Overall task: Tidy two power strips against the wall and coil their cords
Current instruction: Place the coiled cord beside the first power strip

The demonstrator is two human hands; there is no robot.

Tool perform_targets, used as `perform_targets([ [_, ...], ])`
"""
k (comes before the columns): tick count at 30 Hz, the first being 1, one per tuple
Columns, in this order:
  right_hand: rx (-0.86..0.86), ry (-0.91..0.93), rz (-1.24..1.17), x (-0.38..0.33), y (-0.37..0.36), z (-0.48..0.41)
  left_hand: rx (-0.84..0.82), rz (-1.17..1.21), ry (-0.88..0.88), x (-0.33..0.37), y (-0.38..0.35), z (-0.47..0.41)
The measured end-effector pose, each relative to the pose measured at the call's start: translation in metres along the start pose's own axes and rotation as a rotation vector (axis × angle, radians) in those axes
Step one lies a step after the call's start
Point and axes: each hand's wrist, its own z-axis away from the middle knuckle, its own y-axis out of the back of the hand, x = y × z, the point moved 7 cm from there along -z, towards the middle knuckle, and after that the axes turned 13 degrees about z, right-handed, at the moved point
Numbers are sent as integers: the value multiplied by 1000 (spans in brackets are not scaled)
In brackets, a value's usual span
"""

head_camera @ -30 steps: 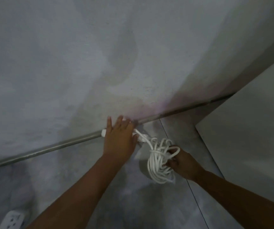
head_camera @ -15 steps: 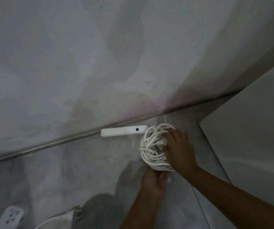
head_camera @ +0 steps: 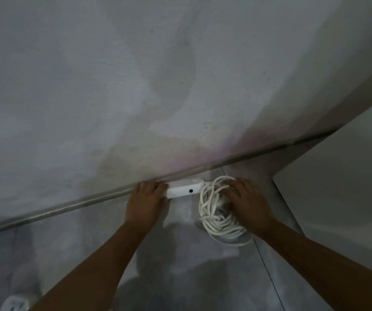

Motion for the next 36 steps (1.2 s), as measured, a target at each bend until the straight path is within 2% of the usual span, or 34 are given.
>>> perform_targets([
  [4,10,58,-69,8,3,-3,39,141,14,-14,-6,-5],
  [7,43,53,-1,25,9,-8,-110,409,261,-35,-23,-10],
  [8,51,45,38,32,11,-9,-114,517,355,-42,-27,-9],
  [11,42,15,106,48,14,-11,71,643,599,-68,-26,-7],
  [14,-4,11,171,45,11,-14,217,639,669,-75,-25,-4],
  [17,-79,-59,269,16,3,-15,410,620,879,-64,-31,8],
  [19,-116,-96,230,0,-2,-14,527,540,1031,-50,-29,12],
  [22,-153,-127,220,-5,-7,-12,615,588,1170,-44,-30,12],
  [24,-167,-115,191,-1,-10,-13,669,544,1138,-38,-28,15],
  [27,-229,-106,60,8,-23,-11,766,329,824,-12,-20,14],
  [29,-200,-102,-50,10,-26,-8,748,270,737,-4,-24,17],
  [33,-146,-81,-139,13,-19,-9,667,457,858,-28,-31,30],
  [36,-107,-89,-222,20,-12,-10,636,720,771,-49,-21,22],
])
